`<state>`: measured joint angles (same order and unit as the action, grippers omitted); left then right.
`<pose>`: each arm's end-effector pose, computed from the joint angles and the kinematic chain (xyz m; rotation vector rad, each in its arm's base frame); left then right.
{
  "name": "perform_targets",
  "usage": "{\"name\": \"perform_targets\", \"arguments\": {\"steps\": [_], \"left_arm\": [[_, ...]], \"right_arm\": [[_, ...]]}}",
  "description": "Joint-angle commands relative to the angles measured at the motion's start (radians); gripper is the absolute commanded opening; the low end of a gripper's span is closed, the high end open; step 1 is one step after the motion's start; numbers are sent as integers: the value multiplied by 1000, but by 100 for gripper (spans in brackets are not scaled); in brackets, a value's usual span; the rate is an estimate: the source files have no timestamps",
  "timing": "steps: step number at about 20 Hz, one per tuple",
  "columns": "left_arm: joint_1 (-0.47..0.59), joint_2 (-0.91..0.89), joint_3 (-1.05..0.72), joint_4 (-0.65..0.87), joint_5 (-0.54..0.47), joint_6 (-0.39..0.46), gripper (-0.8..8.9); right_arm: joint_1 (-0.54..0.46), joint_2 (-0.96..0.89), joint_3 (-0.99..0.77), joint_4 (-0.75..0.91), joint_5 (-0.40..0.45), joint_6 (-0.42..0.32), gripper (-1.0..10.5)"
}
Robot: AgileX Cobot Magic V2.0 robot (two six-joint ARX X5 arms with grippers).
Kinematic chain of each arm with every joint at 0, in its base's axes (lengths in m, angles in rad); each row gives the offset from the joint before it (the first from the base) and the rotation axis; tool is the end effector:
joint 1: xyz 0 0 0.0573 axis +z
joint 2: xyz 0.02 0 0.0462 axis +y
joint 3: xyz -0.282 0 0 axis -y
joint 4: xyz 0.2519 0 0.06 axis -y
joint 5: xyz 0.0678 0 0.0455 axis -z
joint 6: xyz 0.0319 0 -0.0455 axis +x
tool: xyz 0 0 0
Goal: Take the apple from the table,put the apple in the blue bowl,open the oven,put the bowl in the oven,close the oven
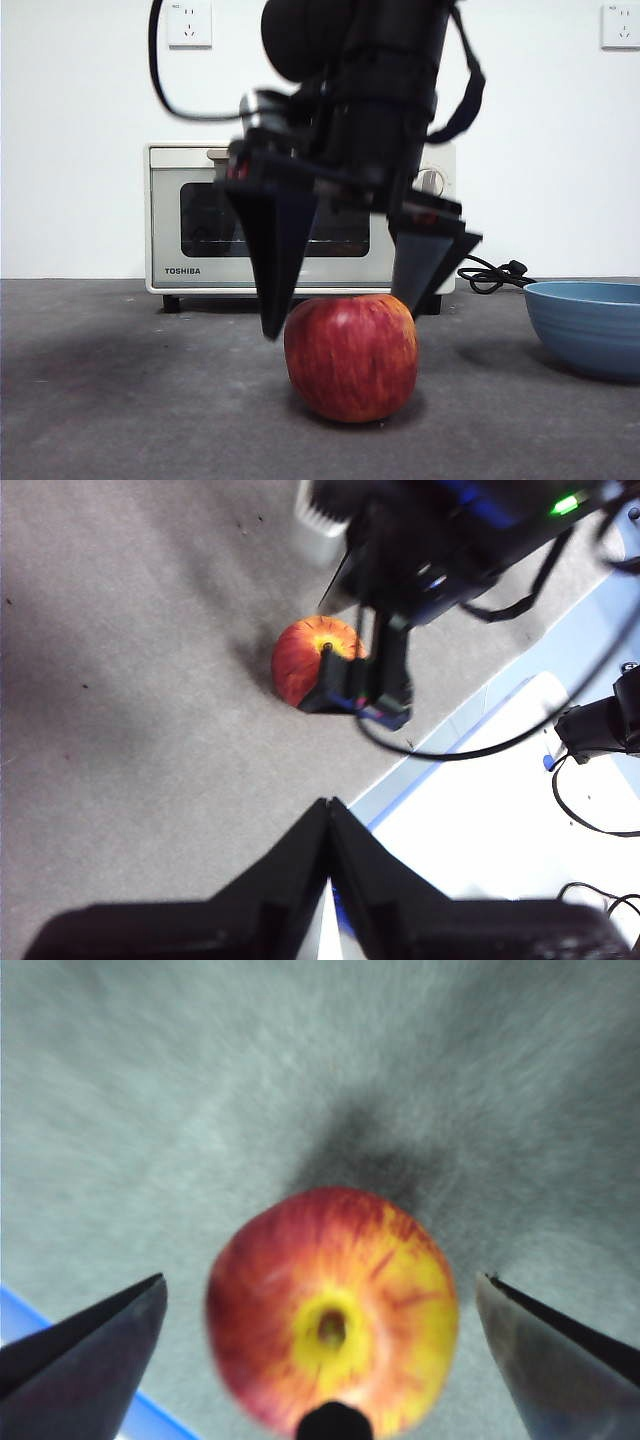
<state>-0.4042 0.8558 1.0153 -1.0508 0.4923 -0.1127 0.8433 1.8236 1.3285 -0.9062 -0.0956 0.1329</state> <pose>0.1178 -0.0668 0.3411 -0.1383 0.9656 -0.7824 0.2355 0.2690 0.2115 -0.4232 1.3874 0.6810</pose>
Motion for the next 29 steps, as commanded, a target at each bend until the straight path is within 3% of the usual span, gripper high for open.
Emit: {"name": "perform_targets", "arguments": {"steps": [1, 2, 3, 5, 6, 13, 16, 20, 24, 29], "left_arm": [[-3, -2, 0, 0, 3, 19, -5], [-3, -2, 0, 0, 1, 19, -6], [-3, -2, 0, 0, 0, 20, -5], [-3, -2, 0, -1, -5, 20, -6], [-3, -2, 0, -1, -14, 20, -6], [-3, -2, 0, -10, -25, 20, -5], [-3, -2, 0, -4, -25, 19, -5], [-3, 0, 0, 6, -26, 19, -5], [-3, 13, 0, 32, -25, 19, -5], [-3, 42, 0, 53, -25, 19, -5]], "right_arm": [[1, 41, 0, 0, -6, -14, 688], [1, 53, 0, 0, -8, -13, 650], [1, 59, 0, -3, -8, -10, 506], [1, 60, 0, -7, -8, 0, 97], [1, 60, 0, -10, -8, 1, -18], [0, -50, 17, -71, 14, 3, -8], [-1, -170, 17, -99, 69, 2, -8], [-24, -318, 17, -171, 215, -6, -7], [-123, -397, 17, -234, 296, -13, -7], [-337, -406, 16, -237, 296, -48, -7]]}}
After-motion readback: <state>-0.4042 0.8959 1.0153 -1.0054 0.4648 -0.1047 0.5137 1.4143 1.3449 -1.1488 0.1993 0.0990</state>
